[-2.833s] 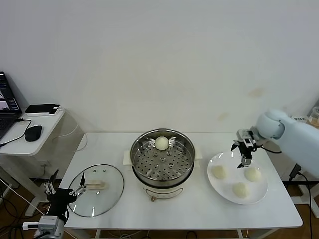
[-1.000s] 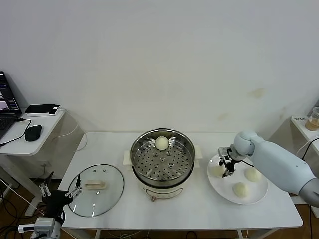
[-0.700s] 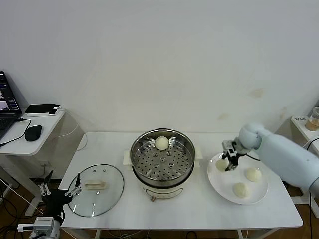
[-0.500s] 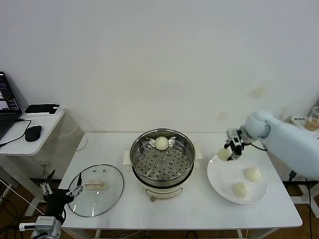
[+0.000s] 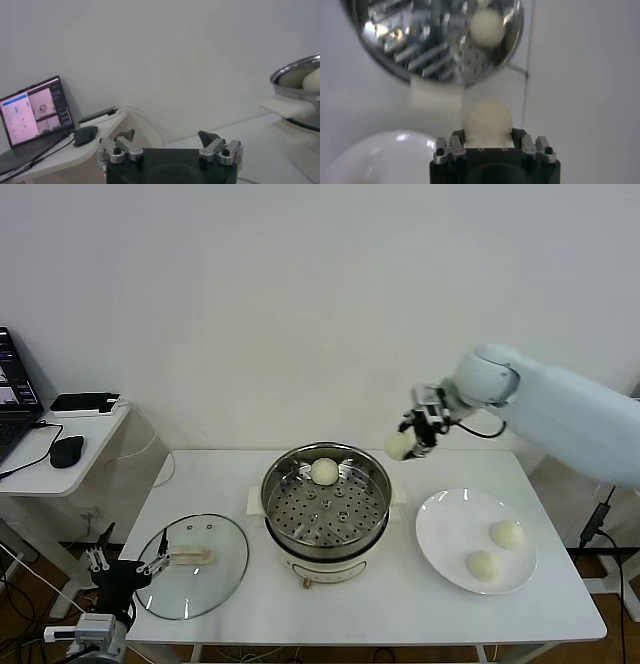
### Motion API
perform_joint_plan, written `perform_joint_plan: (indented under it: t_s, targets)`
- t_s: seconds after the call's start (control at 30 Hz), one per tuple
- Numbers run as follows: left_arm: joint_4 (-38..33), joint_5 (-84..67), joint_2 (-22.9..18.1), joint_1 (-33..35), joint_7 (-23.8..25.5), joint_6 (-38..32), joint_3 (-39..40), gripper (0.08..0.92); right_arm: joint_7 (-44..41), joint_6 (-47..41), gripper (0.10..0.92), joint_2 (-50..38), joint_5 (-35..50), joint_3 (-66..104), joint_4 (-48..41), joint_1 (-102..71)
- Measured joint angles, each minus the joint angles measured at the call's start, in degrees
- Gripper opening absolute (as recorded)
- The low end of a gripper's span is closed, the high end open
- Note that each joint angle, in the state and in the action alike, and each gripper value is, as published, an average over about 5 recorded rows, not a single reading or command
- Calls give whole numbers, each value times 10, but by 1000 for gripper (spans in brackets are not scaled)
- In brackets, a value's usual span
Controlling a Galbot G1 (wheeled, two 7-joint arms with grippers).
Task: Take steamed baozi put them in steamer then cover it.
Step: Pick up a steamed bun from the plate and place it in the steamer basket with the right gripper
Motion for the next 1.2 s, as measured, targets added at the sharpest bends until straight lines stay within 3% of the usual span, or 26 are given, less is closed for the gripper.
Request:
perform_joint_plan:
  t_s: [0.5, 1.0, 1.2]
  targets:
    - [-3, 1, -4, 0, 1, 0, -17, 823, 74, -108, 585, 179, 93, -52, -43, -18]
    - [-4, 2, -8, -1, 1, -1, -19, 823, 91, -166, 586, 254, 112, -77, -81, -53]
    - [-3, 2, -8, -2, 1, -1, -19, 823, 87, -172, 702, 259, 112, -77, -83, -54]
